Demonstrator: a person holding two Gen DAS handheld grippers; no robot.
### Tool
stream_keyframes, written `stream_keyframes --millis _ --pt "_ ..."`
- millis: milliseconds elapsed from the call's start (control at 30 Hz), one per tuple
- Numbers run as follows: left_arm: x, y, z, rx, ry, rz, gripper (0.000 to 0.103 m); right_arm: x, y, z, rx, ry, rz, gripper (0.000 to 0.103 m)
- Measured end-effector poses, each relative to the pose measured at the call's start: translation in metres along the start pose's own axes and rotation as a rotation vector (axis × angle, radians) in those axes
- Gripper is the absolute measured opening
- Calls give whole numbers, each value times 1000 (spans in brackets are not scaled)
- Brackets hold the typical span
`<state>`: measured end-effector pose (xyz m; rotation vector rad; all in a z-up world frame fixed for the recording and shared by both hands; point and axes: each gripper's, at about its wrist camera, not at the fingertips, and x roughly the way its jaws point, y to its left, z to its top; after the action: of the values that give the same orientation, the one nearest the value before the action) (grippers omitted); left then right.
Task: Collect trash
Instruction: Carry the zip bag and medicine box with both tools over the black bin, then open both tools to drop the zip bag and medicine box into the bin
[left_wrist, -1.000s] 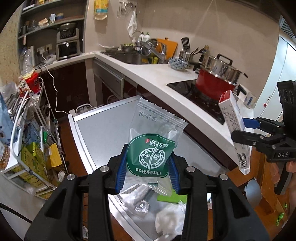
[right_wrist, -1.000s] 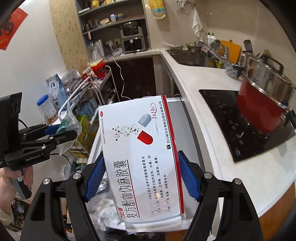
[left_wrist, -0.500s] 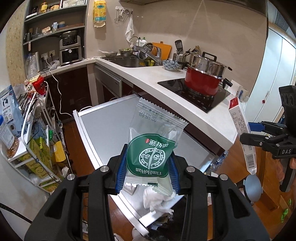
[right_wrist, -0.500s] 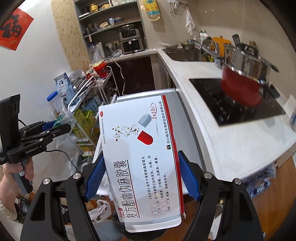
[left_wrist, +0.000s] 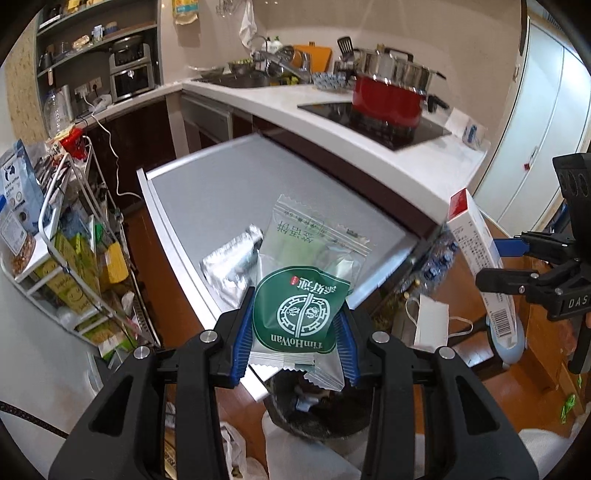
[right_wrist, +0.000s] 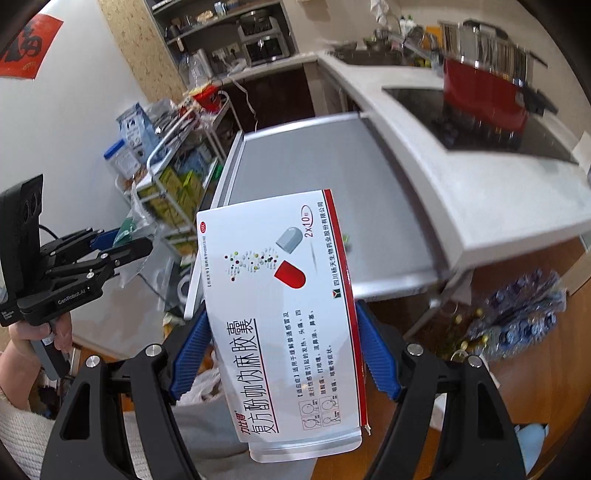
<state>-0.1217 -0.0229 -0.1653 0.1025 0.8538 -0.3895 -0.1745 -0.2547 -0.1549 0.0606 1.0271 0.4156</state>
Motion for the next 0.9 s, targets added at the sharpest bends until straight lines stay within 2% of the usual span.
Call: stream_keyframes --millis 200,567,733,900 --pt "19 -19 -30 47 78 -10 40 31 -2 -31 -12 98 -7 74" --pt "91 -35 -94 109 301 -16 40 125 -15 -88 17 318 -3 74" --pt "120 -36 -114 94 366 -5 40 157 -26 -92 46 365 -11 74" --pt "136 -31 -118 48 397 -18 40 173 -35 -89 57 378 -22 74"
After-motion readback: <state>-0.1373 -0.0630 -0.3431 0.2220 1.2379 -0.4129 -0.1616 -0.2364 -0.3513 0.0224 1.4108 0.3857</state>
